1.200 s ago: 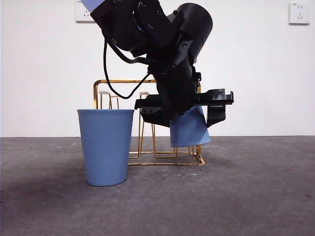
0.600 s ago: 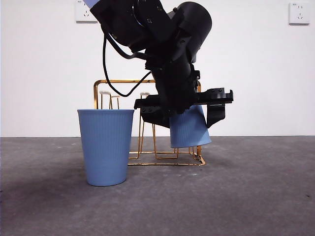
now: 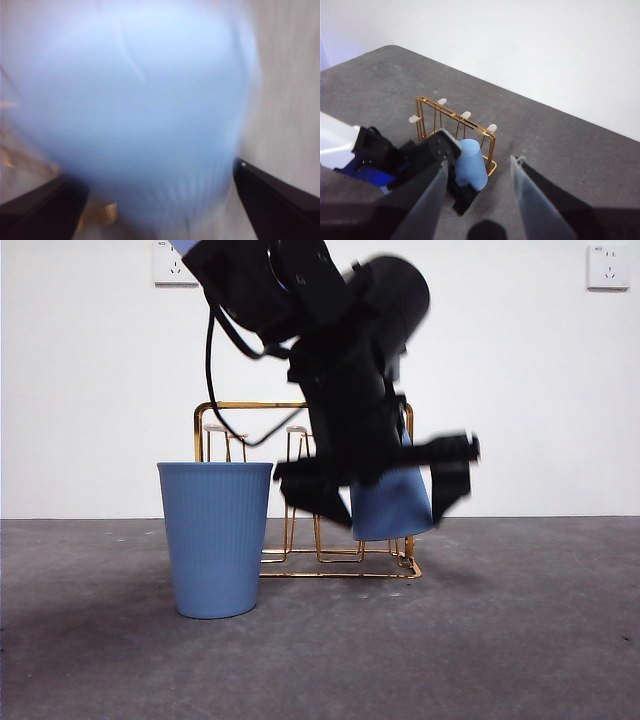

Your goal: Pick up cup 1,put cup 1 in the cup rack,pick up cup 2,put cup 2 in the cup rack

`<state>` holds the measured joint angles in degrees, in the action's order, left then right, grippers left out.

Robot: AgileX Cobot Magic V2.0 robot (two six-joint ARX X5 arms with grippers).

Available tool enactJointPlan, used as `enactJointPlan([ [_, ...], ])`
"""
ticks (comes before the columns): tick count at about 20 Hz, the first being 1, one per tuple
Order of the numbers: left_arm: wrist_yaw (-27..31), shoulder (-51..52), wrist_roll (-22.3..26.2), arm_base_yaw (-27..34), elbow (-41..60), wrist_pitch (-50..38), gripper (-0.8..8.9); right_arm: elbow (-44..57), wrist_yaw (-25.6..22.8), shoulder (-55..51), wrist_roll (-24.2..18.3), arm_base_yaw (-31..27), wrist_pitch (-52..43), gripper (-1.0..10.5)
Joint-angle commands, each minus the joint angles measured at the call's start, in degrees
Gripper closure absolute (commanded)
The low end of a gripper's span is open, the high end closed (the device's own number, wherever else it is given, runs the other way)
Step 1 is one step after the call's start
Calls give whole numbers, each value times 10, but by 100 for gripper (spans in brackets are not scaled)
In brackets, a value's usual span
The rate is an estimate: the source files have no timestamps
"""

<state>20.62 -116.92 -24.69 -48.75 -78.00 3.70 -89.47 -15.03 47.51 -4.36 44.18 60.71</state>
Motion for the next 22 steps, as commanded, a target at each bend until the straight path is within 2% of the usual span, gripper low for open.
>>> enactJointPlan([
  [1, -14, -11, -9, -2, 5, 3, 341, 1, 0, 0, -4, 0, -3, 725],
  [8, -53, -11, -12, -2, 5, 15, 342, 1, 0, 0, -4, 0, -2, 726],
  [15, -130, -10, -28, -5, -2, 67, 342, 1, 0, 0, -5, 0, -3, 726],
  [22, -165, -10, -37, -18, -24, 116, 342, 1, 0, 0, -5, 0, -3, 726],
])
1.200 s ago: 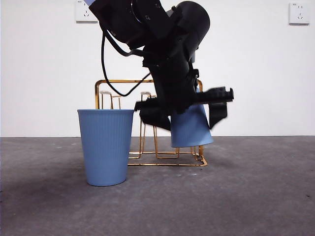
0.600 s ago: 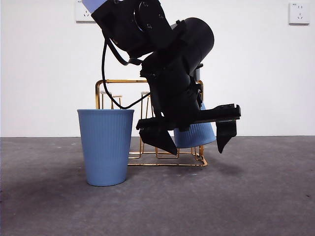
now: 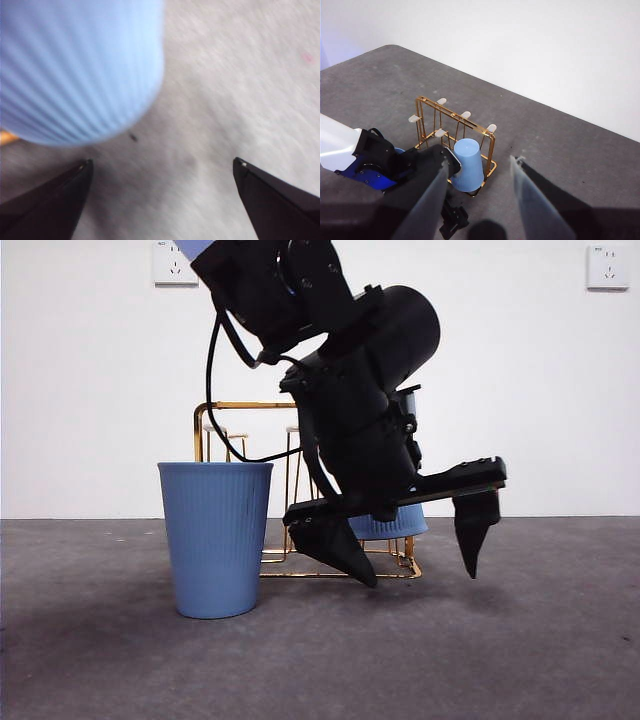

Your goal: Pick up cup 1,put cup 1 in the cup rack,pick up cup 2,put cup 2 in the cup rack

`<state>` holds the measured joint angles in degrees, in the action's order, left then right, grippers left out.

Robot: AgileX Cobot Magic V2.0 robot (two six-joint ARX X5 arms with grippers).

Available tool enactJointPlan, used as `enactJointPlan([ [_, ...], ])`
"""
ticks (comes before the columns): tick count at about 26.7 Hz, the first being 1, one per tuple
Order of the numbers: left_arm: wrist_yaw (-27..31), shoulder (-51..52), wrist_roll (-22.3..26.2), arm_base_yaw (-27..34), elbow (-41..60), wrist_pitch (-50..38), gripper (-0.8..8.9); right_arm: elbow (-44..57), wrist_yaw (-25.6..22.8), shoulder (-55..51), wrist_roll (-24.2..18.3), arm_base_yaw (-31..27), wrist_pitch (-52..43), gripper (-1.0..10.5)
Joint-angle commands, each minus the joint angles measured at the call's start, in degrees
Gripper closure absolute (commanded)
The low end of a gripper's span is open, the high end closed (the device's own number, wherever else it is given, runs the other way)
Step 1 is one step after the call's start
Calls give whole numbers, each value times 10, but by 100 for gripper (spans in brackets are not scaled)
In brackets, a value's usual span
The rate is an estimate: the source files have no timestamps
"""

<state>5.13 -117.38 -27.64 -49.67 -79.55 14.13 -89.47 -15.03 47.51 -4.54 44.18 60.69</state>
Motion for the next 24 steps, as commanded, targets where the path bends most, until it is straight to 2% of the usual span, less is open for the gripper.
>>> enactJointPlan([
  [1, -11, -6, -7, -12, -14, 18, 342, 1, 0, 0, -3, 0, -2, 726],
  [10, -13, -6, -7, -40, -98, 123, 342, 1, 0, 0, -3, 0, -1, 726],
  [15, -63, -6, -4, -56, -163, 222, 343, 1, 0, 0, -3, 0, 8, 725],
  [21, -100, -2, 45, -85, -254, 297, 343, 1, 0, 0, -1, 0, 12, 726],
  [24, -100, 9, 75, -96, -309, 339, 343, 1, 0, 0, 6, 0, 17, 725],
])
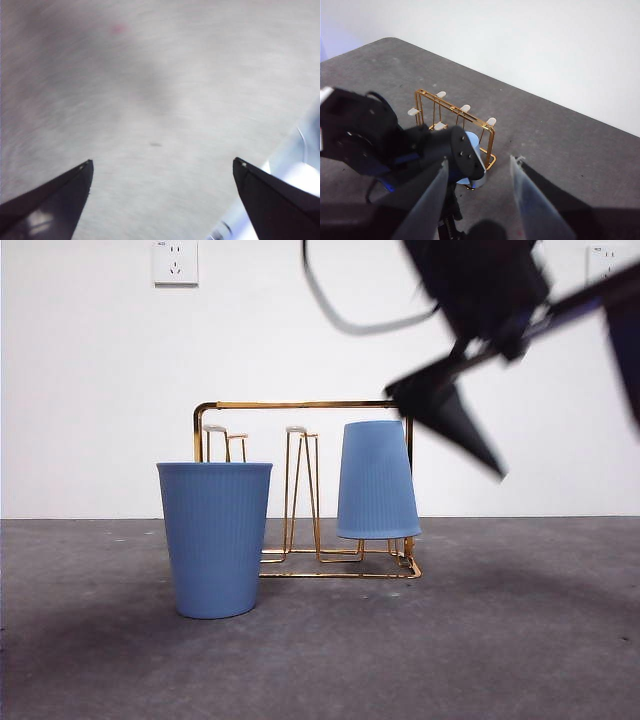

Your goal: Pick up cup 1,put cup 1 in the cup rack,pick up cup 2,put cup 2 in the cup rack

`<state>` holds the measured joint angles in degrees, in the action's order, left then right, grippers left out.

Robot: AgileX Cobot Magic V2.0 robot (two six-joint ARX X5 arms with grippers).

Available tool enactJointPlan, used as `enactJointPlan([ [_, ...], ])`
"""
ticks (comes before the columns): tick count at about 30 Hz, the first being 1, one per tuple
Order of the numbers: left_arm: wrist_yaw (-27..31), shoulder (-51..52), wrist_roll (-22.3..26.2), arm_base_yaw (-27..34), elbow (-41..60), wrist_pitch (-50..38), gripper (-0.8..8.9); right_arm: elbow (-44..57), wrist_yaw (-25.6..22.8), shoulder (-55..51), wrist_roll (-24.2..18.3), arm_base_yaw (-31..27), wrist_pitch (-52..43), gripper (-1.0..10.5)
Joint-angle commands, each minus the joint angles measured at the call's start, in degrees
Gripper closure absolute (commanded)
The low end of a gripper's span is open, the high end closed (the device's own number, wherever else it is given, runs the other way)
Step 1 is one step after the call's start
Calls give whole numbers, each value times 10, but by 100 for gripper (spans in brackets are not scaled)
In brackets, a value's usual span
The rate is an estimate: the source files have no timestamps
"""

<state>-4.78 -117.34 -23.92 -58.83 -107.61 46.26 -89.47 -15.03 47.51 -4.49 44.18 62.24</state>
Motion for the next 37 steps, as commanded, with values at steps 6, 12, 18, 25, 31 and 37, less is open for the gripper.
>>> enactJointPlan([
  [6, 3, 75, 75, -12, -83, 38, 346, 1, 0, 0, 26, 0, 10, 725],
  [12, 133, 190, 116, -3, -83, 109, 347, 1, 0, 0, 47, 0, 10, 725],
  [18, 212, 308, 131, 23, -83, 173, 363, 1, 23, 23, 76, 0, 8, 725],
  [25, 282, 423, 128, 63, -83, 291, 379, 1, 69, 101, 80, 0, 0, 724],
  [31, 305, 539, 116, 73, -34, 294, 379, 1, 136, 213, 79, 0, -52, 723],
  [37, 327, 678, 66, 73, 87, 294, 378, 1, 186, 342, 80, 0, -103, 715],
])
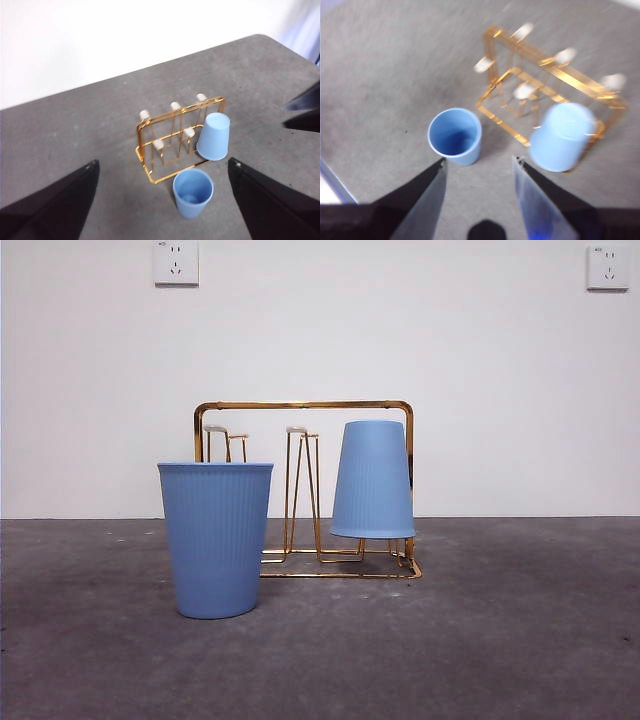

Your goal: Pick up cup 1,put cup 1 in the cup rack,pick up cup 2,put cup 2 in the cup rack

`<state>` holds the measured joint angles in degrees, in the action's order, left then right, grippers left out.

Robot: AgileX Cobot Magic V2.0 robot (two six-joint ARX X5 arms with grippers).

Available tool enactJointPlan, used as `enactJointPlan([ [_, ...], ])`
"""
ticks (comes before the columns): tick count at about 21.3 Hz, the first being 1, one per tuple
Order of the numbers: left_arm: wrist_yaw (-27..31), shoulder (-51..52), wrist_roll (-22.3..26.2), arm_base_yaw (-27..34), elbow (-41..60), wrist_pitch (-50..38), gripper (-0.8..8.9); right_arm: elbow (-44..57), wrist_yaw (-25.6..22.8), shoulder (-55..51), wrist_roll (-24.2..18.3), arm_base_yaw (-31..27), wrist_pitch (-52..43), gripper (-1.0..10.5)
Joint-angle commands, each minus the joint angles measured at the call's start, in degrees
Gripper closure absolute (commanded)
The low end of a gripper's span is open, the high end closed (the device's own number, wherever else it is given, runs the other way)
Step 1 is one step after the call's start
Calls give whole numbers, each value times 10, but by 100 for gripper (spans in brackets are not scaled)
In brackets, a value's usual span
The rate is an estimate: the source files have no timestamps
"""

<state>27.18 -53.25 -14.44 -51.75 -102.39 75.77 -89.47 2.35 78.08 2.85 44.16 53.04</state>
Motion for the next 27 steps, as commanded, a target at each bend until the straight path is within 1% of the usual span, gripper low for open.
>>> enactJointPlan([
  [1, 16, 68, -43, 2, 66, -2, 378, 1, 24, 69, 6, 1, -23, 702],
  [2, 16, 91, -54, 2, 92, -2, 378, 1, 31, 94, 11, 1, -33, 637],
  [3, 16, 117, -68, 2, 123, -2, 378, 1, 39, 125, 18, 1, -43, 536],
  [4, 16, 139, -77, 2, 151, -2, 378, 1, 45, 151, 22, 1, -51, 474],
  [7, 16, 190, -105, 2, 227, -10, 378, 1, 52, 213, 34, 1, -64, 469],
  [10, 12, 224, -110, 0, 292, -66, 378, 1, 53, 253, 48, 1, -82, 469],
  [15, 7, 218, -115, -1, 353, -133, 378, 1, 58, 300, 66, 1, -105, 474],
  [17, -14, 212, -115, -2, 361, -163, 378, 1, 58, 319, 76, 1, -110, 480],
  [18, -21, 207, -112, -3, 361, -180, 378, 1, 58, 328, 78, 1, -114, 515],
  [19, -31, 205, -109, -3, 361, -198, 378, 1, 56, 336, 79, 1, -118, 618],
  [20, -47, 204, -108, -3, 361, -216, 378, 1, 56, 342, 79, 1, -123, 757],
  [21, -63, 203, -108, -3, 361, -230, 378, 1, 56, 344, 78, 1, -128, 857],
  [22, -79, 203, -108, -3, 361, -247, 377, 1, 56, 344, 75, 1, -137, 934],
  [23, -92, 203, -108, -3, 361, -260, 377, 1, 57, 344, 75, 1, -144, 962],
  [27, -149, 203, -108, -3, 361, -330, 377, 1, 58, 325, 74, 1, -144, 963],
])
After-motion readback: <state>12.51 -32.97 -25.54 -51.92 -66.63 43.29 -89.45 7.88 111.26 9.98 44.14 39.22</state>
